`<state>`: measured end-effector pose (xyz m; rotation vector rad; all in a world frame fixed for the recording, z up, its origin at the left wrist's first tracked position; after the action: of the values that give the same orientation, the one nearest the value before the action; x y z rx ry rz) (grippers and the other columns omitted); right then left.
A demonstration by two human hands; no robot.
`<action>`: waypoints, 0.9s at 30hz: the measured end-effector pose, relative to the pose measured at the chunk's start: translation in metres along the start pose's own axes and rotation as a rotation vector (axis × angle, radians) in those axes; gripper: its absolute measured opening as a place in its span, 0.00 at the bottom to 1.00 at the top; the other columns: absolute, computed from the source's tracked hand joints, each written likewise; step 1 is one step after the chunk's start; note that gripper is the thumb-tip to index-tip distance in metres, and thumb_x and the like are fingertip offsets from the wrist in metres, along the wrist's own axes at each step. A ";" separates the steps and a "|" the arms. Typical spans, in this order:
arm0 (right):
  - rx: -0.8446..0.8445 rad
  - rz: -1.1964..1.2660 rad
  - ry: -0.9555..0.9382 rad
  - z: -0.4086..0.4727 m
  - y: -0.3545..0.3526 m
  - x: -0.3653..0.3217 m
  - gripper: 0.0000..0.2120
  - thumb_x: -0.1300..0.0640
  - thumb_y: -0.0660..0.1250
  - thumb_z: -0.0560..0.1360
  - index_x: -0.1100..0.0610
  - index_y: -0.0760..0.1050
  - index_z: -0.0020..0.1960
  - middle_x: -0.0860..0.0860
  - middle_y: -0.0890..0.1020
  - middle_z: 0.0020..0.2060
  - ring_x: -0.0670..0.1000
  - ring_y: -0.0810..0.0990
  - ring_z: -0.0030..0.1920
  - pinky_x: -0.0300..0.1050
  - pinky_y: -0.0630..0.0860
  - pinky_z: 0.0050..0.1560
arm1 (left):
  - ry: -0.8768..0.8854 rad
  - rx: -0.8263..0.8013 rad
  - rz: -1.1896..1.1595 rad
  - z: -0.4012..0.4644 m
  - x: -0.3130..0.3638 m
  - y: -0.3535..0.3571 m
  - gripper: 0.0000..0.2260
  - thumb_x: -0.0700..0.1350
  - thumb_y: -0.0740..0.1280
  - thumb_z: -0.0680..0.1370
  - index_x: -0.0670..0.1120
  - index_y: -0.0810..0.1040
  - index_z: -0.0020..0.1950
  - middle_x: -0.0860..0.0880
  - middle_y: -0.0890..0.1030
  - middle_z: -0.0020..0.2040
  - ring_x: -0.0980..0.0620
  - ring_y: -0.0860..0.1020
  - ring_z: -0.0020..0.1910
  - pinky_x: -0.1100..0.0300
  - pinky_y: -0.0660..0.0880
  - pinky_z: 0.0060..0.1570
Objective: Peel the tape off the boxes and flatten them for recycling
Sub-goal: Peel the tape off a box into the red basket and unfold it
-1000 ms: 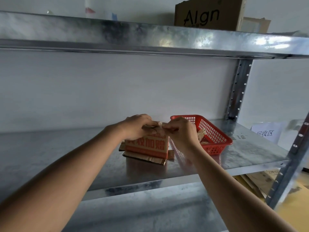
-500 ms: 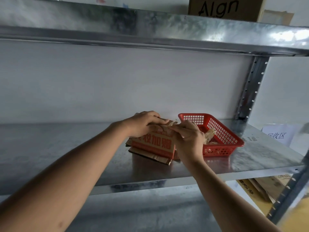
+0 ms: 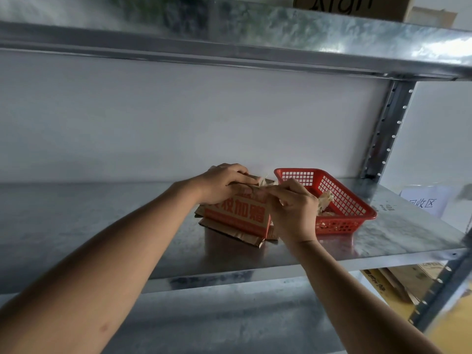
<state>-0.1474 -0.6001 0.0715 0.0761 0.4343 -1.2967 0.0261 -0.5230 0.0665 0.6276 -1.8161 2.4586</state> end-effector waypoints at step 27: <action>-0.634 -0.087 0.346 0.019 0.037 0.026 0.13 0.46 0.68 0.81 0.46 0.82 0.63 0.48 0.78 0.60 0.42 0.80 0.51 0.37 0.76 0.50 | 0.029 0.005 -0.063 -0.002 -0.001 0.000 0.14 0.55 0.67 0.83 0.61 0.80 0.68 0.59 0.75 0.67 0.53 0.72 0.69 0.44 0.65 0.73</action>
<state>-0.1024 -0.6193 0.0727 -0.2571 1.1370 -1.1796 0.0265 -0.5211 0.0662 0.6351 -1.7525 2.4202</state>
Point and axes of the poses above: each hand's wrist, its own z-axis towards the middle knuckle, its own y-axis out of the palm, x = y × z, the point moved 9 cm from there along z, towards the middle knuckle
